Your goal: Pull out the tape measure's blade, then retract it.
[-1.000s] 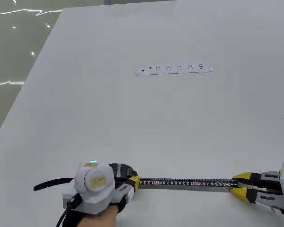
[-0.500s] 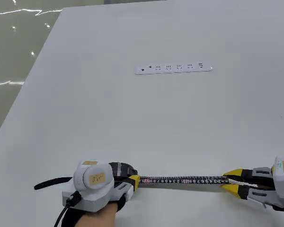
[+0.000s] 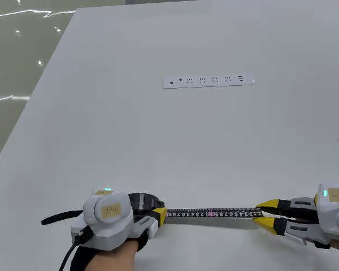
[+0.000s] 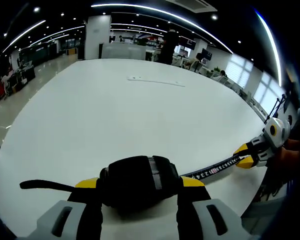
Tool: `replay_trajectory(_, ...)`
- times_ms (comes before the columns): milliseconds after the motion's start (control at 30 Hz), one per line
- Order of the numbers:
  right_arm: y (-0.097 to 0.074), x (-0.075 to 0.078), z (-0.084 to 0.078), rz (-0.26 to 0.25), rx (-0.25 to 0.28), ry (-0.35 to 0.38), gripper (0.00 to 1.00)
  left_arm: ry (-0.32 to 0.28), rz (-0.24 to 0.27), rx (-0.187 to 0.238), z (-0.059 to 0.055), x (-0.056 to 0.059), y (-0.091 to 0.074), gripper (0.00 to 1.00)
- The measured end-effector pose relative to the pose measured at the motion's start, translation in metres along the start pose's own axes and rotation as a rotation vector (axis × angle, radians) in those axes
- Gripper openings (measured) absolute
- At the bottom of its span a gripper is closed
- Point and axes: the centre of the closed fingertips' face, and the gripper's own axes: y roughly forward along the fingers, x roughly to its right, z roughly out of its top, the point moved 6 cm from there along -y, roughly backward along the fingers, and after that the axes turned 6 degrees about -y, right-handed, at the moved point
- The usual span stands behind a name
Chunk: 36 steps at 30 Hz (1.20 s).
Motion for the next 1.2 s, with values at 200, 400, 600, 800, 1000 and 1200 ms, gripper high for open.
replay_trajectory(200, 0.010, -0.003, 0.005, 0.013, 0.020, 0.012, 0.12, -0.007, -0.004, 0.000, 0.000, 0.000, -0.001, 0.57)
replay_trajectory(400, 0.023, -0.007, 0.012, 0.030, 0.037, 0.018, 0.12, -0.018, -0.009, -0.001, 0.001, -0.001, -0.001, 0.57)
replay_trajectory(600, 0.037, -0.012, 0.018, 0.053, 0.046, 0.019, 0.12, -0.024, -0.014, -0.003, 0.001, -0.002, -0.001, 0.57)
replay_trajectory(800, 0.050, -0.016, 0.024, 0.064, 0.061, 0.027, 0.12, -0.035, -0.018, -0.001, 0.001, -0.002, -0.001, 0.57)
replay_trajectory(1000, 0.065, -0.020, 0.033, 0.081, 0.069, 0.025, 0.12, -0.042, -0.020, 0.000, 0.001, -0.003, 0.000, 0.57)
replay_trajectory(1200, 0.074, -0.023, 0.038, 0.090, 0.073, 0.025, 0.12, -0.054, -0.023, 0.001, 0.002, -0.004, -0.001, 0.57)
